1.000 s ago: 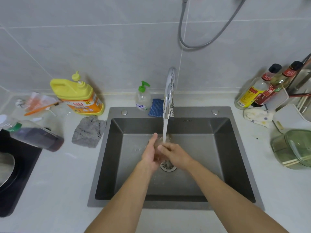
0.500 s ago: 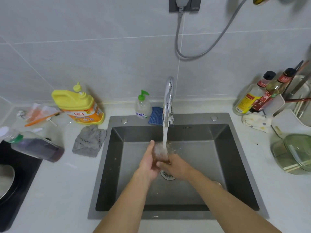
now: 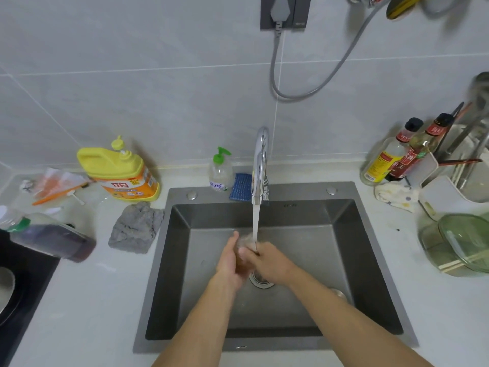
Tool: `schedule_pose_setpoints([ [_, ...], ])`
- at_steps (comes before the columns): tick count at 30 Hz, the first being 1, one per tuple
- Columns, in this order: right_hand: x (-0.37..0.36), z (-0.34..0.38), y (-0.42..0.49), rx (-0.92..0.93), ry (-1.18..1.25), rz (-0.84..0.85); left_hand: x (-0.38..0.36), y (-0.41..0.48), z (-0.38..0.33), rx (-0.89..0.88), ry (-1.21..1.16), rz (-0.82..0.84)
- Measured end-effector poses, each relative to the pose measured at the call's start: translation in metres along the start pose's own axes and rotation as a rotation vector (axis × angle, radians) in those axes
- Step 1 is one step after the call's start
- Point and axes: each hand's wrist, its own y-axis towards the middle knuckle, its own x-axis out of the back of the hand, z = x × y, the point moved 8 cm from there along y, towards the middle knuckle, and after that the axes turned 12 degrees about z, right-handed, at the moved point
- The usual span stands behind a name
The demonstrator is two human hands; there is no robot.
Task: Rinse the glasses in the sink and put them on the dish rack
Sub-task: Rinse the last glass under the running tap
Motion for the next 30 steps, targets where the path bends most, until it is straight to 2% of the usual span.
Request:
schedule_pose_setpoints([
  [2,-0.010,-0.014,-0.005,-0.050,0.036,0.108,0.001,-0.001,-0.004,0.005,0.020,-0.003],
  [5,-0.008,-0.022,-0.009,-0.065,-0.148,0.096,0.001,-0.004,-0.004,0.006,0.051,-0.007],
  [6,-0.005,-0.017,-0.009,-0.055,-0.110,0.065,0.002,-0.003,-0.002,-0.005,0.049,-0.011],
  [9,0.001,-0.003,-0.006,-0.036,0.258,0.029,-0.001,-0.003,-0.001,-0.055,0.091,0.011],
  [11,0.002,-0.003,-0.007,-0.048,0.371,0.079,-0.003,-0.003,-0.005,-0.069,0.088,0.012],
  [14,0.004,-0.013,-0.015,-0.040,0.261,0.149,-0.006,-0.004,-0.007,-0.027,0.111,0.002],
  [18,0.009,-0.007,-0.010,0.003,0.067,0.042,0.006,-0.001,-0.001,0.013,0.082,-0.092],
  [20,0.009,-0.008,-0.005,-0.015,0.081,-0.015,0.006,-0.002,0.000,0.008,0.109,-0.092],
  [24,0.021,-0.025,-0.014,-0.010,0.422,-0.096,0.004,-0.005,-0.004,-0.002,0.177,-0.107],
  [28,0.017,-0.029,-0.015,-0.019,0.563,-0.133,0.015,-0.005,0.005,0.092,0.095,-0.159],
  [30,0.006,-0.033,-0.006,-0.026,0.821,-0.159,0.013,-0.008,0.010,0.127,0.119,-0.137],
])
